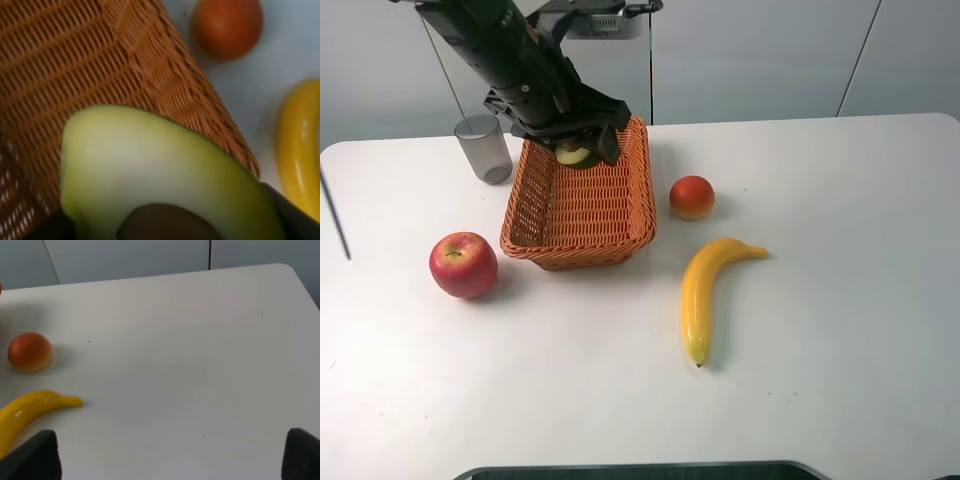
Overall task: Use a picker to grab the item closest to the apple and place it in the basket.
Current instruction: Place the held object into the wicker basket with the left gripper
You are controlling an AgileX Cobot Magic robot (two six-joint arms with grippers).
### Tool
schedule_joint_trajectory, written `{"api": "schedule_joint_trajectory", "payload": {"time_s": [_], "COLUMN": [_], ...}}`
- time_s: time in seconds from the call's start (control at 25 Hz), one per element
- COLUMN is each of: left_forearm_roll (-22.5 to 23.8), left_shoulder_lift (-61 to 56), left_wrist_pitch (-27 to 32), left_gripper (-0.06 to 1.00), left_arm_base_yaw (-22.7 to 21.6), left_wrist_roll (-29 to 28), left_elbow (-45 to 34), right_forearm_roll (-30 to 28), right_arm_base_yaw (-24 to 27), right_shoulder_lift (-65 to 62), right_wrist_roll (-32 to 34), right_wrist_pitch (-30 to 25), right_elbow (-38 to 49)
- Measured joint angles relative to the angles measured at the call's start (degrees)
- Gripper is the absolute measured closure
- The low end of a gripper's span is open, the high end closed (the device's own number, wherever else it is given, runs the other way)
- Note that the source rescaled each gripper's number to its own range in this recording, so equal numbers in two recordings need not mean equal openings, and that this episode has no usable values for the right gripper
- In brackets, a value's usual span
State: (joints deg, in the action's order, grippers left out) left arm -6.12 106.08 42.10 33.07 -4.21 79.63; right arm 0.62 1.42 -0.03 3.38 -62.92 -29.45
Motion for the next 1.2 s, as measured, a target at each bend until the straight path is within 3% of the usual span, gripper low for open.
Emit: {"api": "schedule_joint_trajectory", "payload": {"time_s": [0.6, 0.96, 1.0, 1.04, 1.08, 1.12, 1.2], "left_forearm_roll": [9.2, 11.4, 11.5, 11.7, 11.7, 11.8, 11.8], "left_shoulder_lift": [11.5, 12.4, 12.4, 12.4, 12.4, 12.4, 12.4], "left_wrist_pitch": [-12.0, -13.0, -13.0, -13.0, -13.0, -13.0, -13.0], "left_gripper": [0.94, 0.94, 0.73, 0.30, 0.14, 0.05, -0.02], "left_arm_base_yaw": [0.0, 0.0, 0.0, 0.0, 0.0, 0.0, 0.0], "left_wrist_roll": [-3.3, -3.3, -3.3, -3.3, -3.3, -3.4, -3.4], "left_elbow": [2.2, 2.2, 2.2, 2.2, 2.2, 2.2, 2.2], "right_forearm_roll": [0.0, 0.0, 0.0, 0.0, 0.0, 0.0, 0.0], "right_arm_base_yaw": [0.0, 0.0, 0.0, 0.0, 0.0, 0.0, 0.0], "right_shoulder_lift": [0.0, 0.0, 0.0, 0.0, 0.0, 0.0, 0.0], "right_wrist_roll": [0.0, 0.0, 0.0, 0.0, 0.0, 0.0, 0.0], "right_wrist_pitch": [0.0, 0.0, 0.0, 0.0, 0.0, 0.0, 0.0], "right_elbow": [0.0, 0.0, 0.0, 0.0, 0.0, 0.0, 0.0]}}
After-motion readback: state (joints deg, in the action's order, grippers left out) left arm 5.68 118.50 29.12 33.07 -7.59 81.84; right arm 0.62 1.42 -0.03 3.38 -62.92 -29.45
